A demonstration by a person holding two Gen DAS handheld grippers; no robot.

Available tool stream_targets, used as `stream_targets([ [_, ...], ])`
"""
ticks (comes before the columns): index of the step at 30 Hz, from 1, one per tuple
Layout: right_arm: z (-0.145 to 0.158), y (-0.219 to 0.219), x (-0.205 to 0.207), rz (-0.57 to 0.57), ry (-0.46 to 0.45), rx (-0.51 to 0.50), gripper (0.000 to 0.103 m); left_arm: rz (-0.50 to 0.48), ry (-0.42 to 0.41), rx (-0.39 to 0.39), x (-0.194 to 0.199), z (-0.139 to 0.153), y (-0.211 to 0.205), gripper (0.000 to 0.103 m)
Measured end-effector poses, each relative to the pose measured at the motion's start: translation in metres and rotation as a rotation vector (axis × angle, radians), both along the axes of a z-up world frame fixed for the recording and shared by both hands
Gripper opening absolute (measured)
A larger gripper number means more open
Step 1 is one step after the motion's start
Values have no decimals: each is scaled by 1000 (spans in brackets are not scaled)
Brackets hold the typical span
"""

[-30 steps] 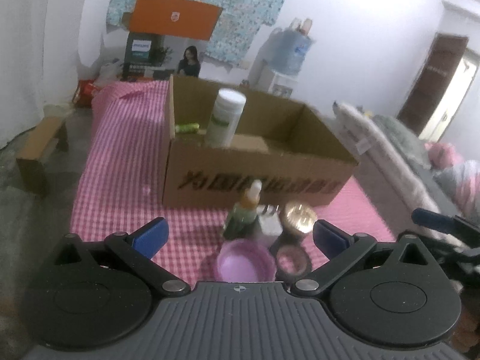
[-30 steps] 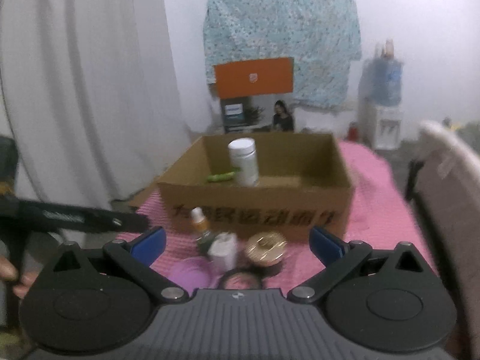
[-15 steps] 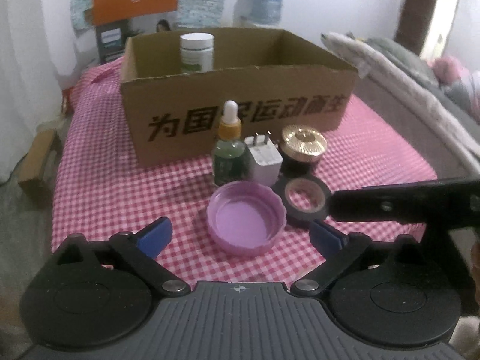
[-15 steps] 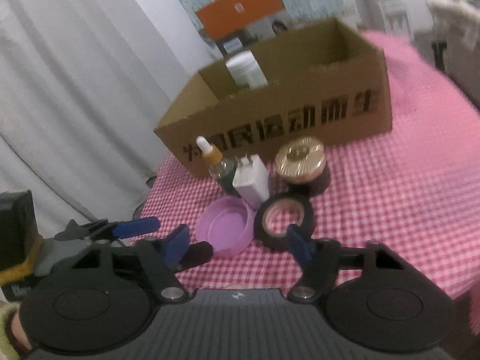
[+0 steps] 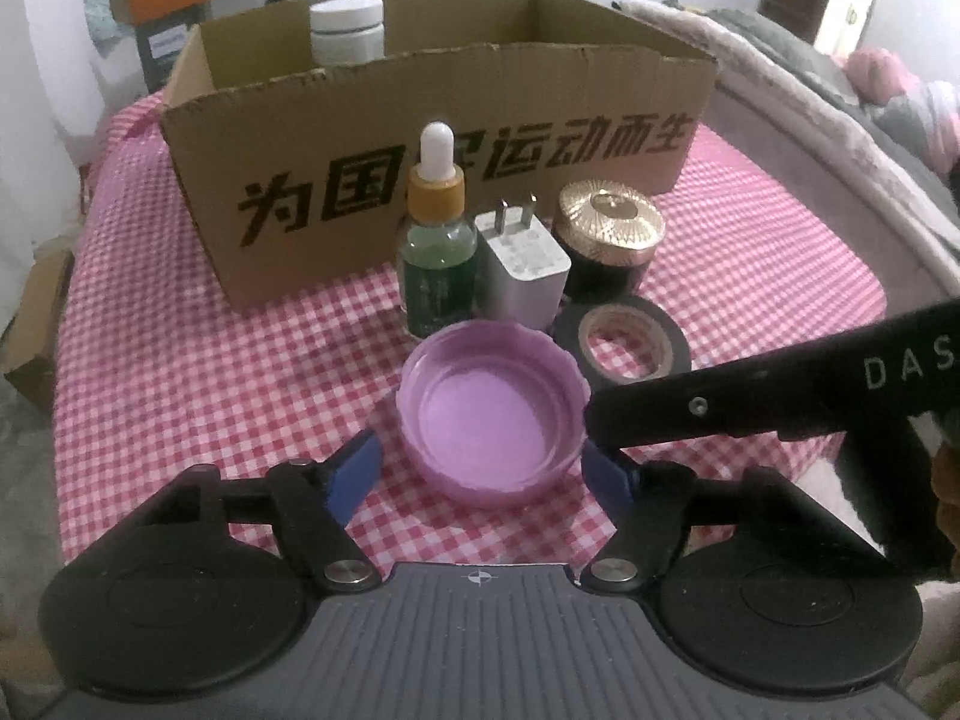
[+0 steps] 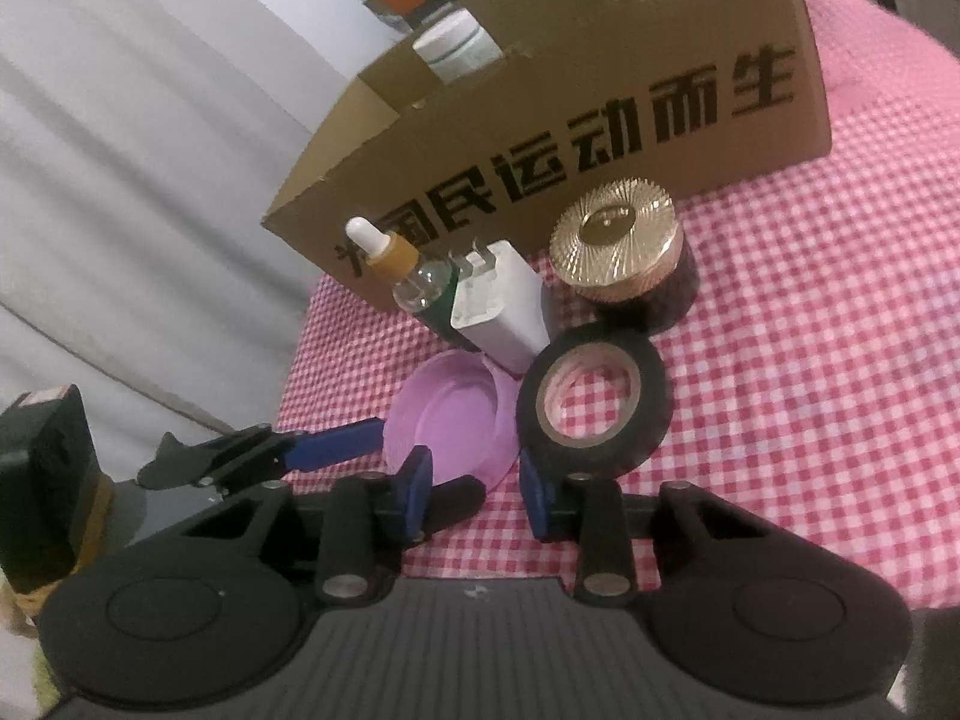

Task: Organize rigid objects
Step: 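Grasp the rim of the pink plastic lid with the right gripper, then carry the pink lid with the right gripper into the box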

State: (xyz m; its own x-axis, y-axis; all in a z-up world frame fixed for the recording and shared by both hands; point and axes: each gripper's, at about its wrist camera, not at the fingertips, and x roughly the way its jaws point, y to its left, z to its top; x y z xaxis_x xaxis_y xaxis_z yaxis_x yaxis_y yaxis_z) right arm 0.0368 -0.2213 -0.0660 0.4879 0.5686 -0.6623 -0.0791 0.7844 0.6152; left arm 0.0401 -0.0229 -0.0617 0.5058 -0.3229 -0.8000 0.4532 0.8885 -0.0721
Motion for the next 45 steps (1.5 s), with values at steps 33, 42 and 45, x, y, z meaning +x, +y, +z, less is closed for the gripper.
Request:
stream_targets([
  [33,-15,24,19,27,44,-19,27,-37,18,15,8,-5,-3,76],
  [42,-11,32,18,45,8,-25,28,-22,-9,6,2,1,4,74],
  [45,-6,35,16,55,-10,-29,28,-15,-36,11,-4,9,7,74],
])
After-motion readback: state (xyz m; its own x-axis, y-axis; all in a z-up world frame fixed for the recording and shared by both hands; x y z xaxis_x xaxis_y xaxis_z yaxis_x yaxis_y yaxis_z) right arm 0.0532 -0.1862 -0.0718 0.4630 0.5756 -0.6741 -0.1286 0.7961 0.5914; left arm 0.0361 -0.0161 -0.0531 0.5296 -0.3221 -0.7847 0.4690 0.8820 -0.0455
